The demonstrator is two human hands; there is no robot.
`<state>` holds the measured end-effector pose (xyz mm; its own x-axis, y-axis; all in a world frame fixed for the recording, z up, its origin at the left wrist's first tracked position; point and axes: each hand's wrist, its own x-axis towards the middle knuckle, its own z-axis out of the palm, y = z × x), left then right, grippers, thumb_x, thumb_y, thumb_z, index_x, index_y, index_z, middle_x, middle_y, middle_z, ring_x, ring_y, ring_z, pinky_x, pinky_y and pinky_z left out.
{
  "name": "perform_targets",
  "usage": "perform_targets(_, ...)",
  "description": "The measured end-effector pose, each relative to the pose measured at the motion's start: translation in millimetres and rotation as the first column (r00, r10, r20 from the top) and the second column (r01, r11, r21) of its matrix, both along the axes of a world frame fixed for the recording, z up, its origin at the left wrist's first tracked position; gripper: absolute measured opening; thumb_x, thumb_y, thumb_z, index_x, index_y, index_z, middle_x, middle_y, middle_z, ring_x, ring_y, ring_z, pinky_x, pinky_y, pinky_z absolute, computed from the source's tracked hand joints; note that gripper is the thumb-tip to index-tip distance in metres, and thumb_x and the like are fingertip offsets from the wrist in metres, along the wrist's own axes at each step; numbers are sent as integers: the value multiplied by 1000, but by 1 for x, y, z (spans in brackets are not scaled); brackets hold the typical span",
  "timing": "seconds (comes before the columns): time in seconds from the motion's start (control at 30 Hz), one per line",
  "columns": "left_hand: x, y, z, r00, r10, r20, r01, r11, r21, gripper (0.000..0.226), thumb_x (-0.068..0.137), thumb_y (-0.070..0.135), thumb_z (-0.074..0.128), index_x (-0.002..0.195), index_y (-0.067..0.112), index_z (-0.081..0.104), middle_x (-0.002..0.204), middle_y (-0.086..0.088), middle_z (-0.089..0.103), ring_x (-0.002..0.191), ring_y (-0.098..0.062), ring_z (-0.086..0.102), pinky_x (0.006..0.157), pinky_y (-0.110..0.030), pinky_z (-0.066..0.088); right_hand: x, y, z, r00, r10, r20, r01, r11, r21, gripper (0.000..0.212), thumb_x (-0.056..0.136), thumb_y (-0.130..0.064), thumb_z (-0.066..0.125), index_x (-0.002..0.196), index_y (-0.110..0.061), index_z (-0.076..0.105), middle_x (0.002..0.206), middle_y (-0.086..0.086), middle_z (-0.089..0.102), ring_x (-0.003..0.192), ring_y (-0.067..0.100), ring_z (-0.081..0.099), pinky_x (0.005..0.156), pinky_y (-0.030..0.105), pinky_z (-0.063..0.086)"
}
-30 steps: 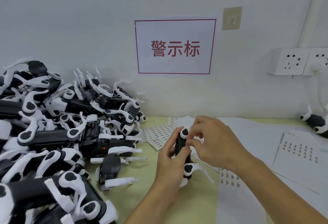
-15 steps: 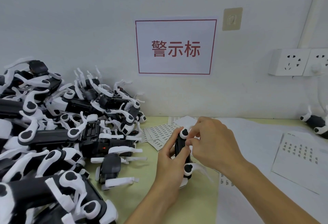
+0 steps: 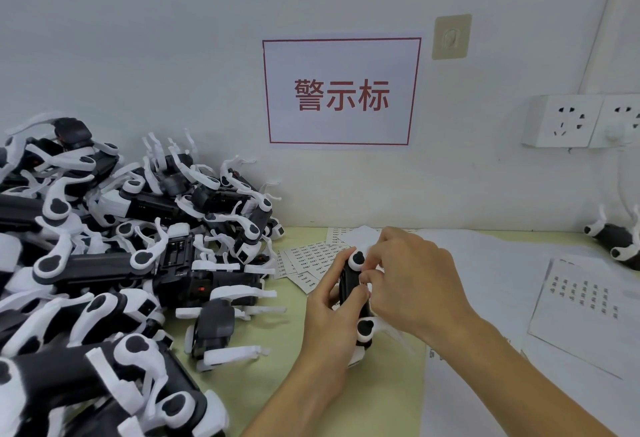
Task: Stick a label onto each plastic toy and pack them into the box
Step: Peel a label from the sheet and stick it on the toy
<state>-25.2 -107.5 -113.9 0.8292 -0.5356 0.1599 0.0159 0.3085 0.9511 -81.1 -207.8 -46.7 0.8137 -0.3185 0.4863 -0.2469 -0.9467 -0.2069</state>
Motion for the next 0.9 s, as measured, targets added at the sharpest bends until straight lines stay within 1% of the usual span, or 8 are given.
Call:
perform_targets(0.17,0,1,1,1000,-6,11,6,1000,1,47,85,18,66,117,52,66,93,-1,72,85,-18,66,79,-32,53,0,4,1,1000,-17,6,18,999,-41,13,85,-31,55,79,-28,65,86,-10,50,76,17,56,57,30,30)
perform_targets(0.23,-2,0,1,1000,-14,20,14,1000,9,47,82,20,66,115,53,66,91,-3,71,80,-19,65,75,-31,54,-1,0,1,999,-44,-1,43,996,-82,11,84,-28,56,76,-26,63,85,-8,49,71,18,54,53,29,28)
perform_targets(0.3,-3,-1,1,1000,-18,23,17,1000,17,48,76,21,65,111,55,67,88,-4,70,73,-20,63,69,-29,55,-3,-6,-1,997,-70,-38,66,993,-96,12,85,-26,56,77,-25,63,84,-7,47,71,19,52,54,29,32)
perform_targets(0.47,-1,-1,2,1000,-8,-30,8,1000,-4,52,74,20,66,112,55,67,87,-10,63,67,-25,58,71,-37,53,1,-25,1,999,21,-36,-16,991,134,12,88,-27,64,76,-31,67,85,-17,50,85,10,55,69,30,42)
perform_targets(0.57,-2,0,3,999,-14,-51,13,1000,-20,52,72,21,66,113,54,68,86,-8,64,66,-24,58,70,-35,54,1,-34,4,990,138,-40,-120,949,290,17,84,-31,73,68,-35,68,82,-19,56,76,-2,54,69,23,43)
perform_targets(0.67,-2,1,5,997,-21,-68,19,999,-29,52,70,22,66,112,54,68,85,-6,68,66,-23,59,68,-32,54,0,-35,5,983,185,-16,-168,924,342,20,80,-39,77,62,-37,68,78,-16,59,73,-5,54,67,21,41)
perform_targets(0.8,-2,2,5,998,-28,-60,26,999,-37,54,64,29,71,112,53,68,100,-11,74,83,-26,63,82,-44,54,1,-27,2,987,160,-5,-150,935,320,22,74,-49,77,63,-32,66,75,-15,56,71,1,53,67,28,44)
perform_targets(0.9,-3,2,5,998,-31,-52,29,998,-47,58,59,33,72,114,52,67,108,-11,73,91,-29,63,91,-51,53,2,-22,1,995,99,2,-96,949,300,25,74,-48,77,63,-31,63,76,-16,53,73,1,50,63,26,37)
